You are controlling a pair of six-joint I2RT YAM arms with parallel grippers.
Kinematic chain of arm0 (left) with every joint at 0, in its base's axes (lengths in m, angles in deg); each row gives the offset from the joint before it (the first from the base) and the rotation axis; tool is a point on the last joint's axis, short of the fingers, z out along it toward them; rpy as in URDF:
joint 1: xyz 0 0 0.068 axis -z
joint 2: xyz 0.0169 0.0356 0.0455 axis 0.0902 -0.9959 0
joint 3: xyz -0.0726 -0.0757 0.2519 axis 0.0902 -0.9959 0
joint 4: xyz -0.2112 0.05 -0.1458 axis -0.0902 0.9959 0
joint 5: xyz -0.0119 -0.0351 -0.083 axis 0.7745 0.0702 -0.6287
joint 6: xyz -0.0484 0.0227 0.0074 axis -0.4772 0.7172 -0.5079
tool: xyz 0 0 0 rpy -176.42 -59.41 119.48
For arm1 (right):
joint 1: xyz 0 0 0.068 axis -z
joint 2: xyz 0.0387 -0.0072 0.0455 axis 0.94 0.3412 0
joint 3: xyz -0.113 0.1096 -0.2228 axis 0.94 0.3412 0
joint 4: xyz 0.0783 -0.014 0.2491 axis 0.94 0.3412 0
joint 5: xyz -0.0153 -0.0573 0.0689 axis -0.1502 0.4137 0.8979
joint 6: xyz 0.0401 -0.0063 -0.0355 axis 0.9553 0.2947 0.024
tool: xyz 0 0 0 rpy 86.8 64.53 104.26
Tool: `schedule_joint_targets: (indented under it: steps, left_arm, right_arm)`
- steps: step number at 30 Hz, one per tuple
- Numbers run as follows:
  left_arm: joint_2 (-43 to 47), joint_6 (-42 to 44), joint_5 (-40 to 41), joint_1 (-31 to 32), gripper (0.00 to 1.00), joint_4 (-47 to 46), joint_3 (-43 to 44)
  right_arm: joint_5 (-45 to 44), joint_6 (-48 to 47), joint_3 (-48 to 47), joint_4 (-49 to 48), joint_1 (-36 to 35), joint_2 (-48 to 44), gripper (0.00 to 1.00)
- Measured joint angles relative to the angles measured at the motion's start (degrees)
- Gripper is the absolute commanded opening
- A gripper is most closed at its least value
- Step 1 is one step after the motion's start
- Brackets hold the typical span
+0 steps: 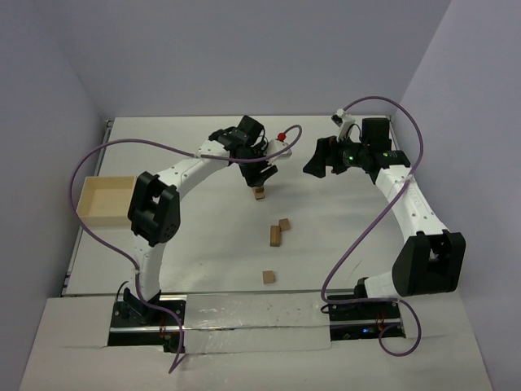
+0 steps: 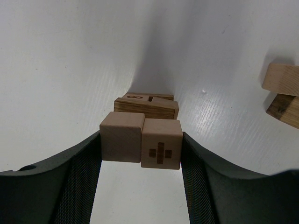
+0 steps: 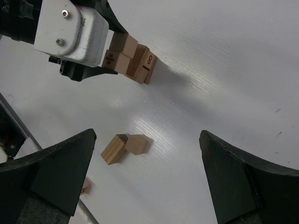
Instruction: Build the wood block tower
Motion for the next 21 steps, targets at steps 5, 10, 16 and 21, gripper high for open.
schedule_joint_targets:
  steps: [5, 10, 16, 21]
  left_arm:
    - [-0.79, 0.07, -0.04, -0.1, 0.45, -0.01, 0.4]
    - [-1.34, 0.09, -0.04, -0.32, 0.45, -0.02, 0.47]
    - [-1.82, 0.09, -0.04, -0.37, 0.46, -0.02, 0.48]
    - [-2.29, 0.09, -0.04, -0.48, 0.46, -0.04, 0.5]
  right_arm:
    - [0.0, -0.15, -0.18, -0.01, 0.0, 0.02, 1.0]
    - [0.02, -0.17, -0.18, 0.0, 0.0, 0.19, 1.0]
    - [0.07, -0.22, -0.2, 0.0, 0.0, 0.63, 1.0]
    - [0.35, -0.37, -0.19, 0.0, 0.0, 0.66, 1.0]
